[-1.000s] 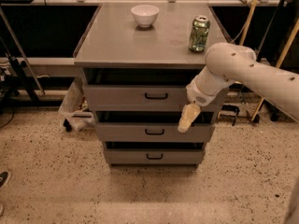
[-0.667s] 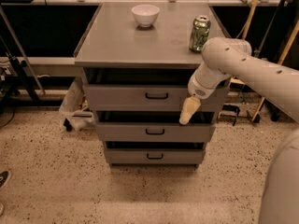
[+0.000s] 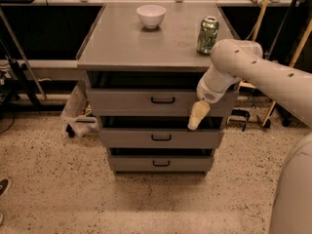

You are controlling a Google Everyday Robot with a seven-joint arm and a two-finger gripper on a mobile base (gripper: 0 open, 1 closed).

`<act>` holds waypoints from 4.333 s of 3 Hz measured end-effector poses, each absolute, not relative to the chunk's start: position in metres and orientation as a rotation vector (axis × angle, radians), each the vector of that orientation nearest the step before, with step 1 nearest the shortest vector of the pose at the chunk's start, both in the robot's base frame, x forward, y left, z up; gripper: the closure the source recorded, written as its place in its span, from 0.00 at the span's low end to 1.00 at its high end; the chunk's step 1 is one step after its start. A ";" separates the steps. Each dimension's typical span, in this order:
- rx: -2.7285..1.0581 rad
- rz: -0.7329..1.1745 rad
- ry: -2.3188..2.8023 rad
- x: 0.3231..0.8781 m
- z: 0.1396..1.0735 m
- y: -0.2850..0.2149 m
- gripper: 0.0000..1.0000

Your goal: Open top drawer

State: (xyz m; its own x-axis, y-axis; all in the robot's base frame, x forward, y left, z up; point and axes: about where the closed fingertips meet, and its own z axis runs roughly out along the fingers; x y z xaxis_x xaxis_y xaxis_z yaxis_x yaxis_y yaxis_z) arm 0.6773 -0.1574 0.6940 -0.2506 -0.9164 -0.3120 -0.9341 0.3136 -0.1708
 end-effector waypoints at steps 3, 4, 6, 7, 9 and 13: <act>-1.620 0.165 2.284 0.741 0.645 -0.147 0.00; -1.620 0.165 2.284 0.741 0.645 -0.147 0.00; -1.620 0.165 2.284 0.741 0.645 -0.147 0.42; -1.620 0.165 2.284 0.741 0.645 -0.147 0.65; -1.596 0.245 2.277 0.729 0.651 -0.165 1.00; -1.605 0.321 2.258 0.708 0.660 -0.166 1.00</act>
Offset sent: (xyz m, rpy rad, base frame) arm 0.1496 0.0113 -0.0660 0.1190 0.0468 -0.0863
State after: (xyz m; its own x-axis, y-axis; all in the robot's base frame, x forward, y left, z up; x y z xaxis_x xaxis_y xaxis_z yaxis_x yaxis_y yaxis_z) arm 0.7076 -0.1657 0.6600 -0.2962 -0.8637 -0.4078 -0.9431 0.3321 -0.0183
